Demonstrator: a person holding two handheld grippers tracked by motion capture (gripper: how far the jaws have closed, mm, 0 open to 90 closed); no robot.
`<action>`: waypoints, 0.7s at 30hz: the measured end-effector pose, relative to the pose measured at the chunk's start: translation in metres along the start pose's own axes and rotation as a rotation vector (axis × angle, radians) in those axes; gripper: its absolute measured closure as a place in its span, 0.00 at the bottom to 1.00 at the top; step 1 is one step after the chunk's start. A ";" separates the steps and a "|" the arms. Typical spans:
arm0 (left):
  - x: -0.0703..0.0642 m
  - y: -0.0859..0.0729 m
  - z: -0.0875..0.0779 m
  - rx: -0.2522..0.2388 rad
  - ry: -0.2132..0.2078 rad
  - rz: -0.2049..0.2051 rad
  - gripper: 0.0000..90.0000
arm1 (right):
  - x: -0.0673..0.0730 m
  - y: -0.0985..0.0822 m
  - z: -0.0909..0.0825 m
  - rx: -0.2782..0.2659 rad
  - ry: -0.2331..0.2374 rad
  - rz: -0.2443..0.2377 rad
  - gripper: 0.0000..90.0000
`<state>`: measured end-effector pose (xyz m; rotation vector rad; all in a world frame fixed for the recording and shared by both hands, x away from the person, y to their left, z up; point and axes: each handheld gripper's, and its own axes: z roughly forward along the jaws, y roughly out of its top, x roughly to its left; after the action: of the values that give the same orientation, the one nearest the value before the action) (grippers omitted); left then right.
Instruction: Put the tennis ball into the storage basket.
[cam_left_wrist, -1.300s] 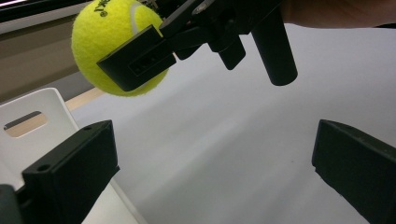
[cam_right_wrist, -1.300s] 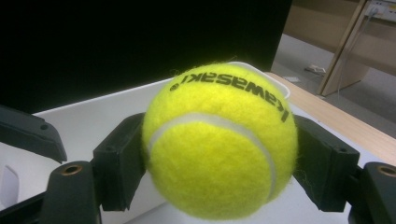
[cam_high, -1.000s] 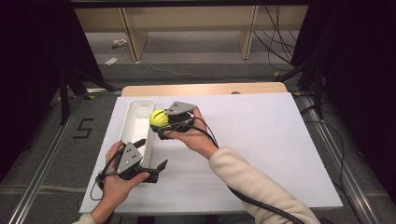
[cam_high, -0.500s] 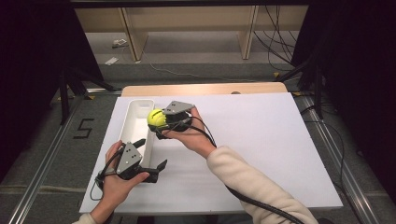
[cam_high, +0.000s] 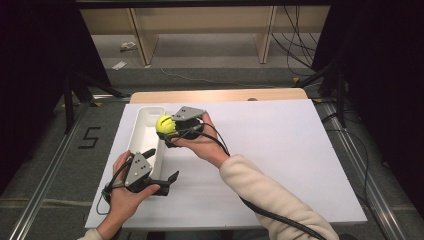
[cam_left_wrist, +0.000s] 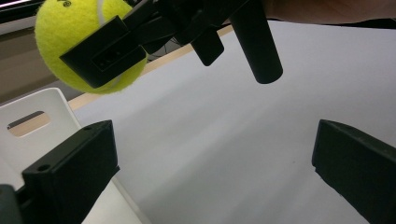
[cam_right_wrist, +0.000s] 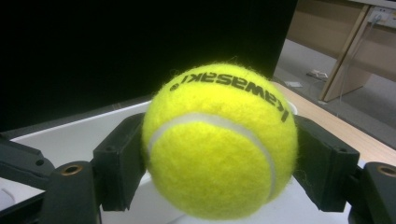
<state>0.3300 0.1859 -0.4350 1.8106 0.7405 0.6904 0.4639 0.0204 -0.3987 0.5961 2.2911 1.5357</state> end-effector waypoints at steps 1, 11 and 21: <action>0.000 0.000 0.000 0.000 0.000 0.000 0.00 | 0.000 0.000 0.000 0.000 0.000 0.000 0.29; 0.000 0.000 0.000 -0.001 -0.001 -0.002 0.00 | 0.001 0.001 0.003 0.004 0.002 0.003 0.29; 0.000 0.000 0.000 0.000 -0.001 -0.002 0.00 | 0.000 0.002 0.005 0.005 0.001 0.002 0.29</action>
<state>0.3300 0.1861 -0.4349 1.8099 0.7421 0.6881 0.4668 0.0250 -0.3982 0.5994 2.2969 1.5320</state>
